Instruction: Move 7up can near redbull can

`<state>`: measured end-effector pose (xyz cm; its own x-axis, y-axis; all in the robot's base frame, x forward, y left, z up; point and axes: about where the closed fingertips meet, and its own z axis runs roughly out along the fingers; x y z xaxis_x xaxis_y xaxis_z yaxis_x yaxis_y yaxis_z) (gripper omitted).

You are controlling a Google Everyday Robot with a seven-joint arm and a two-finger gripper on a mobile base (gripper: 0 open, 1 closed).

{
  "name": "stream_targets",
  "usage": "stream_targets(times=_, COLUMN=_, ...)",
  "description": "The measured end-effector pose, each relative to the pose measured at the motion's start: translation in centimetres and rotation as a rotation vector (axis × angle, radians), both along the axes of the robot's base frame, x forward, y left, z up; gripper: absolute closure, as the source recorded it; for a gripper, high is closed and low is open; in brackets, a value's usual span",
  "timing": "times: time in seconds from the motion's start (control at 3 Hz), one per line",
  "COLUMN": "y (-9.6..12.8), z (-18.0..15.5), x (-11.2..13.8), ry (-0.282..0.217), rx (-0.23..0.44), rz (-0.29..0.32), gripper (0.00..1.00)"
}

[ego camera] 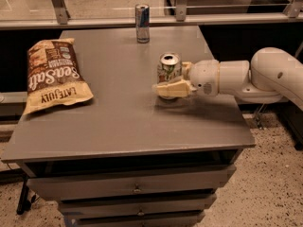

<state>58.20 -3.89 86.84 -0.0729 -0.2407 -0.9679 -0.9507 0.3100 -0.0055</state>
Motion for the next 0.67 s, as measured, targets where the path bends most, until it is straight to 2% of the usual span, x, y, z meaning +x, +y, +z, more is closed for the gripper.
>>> stream_targets(times=0.33, y=-2.49, z=3.12, x=1.79, ry=-0.082, rx=-0.001, rz=-0.038, gripper=0.87)
stream_targets(times=0.67, y=-2.27, z=3.44, x=1.87, ry=-0.087, rx=0.002, rz=-0.036, gripper=1.0)
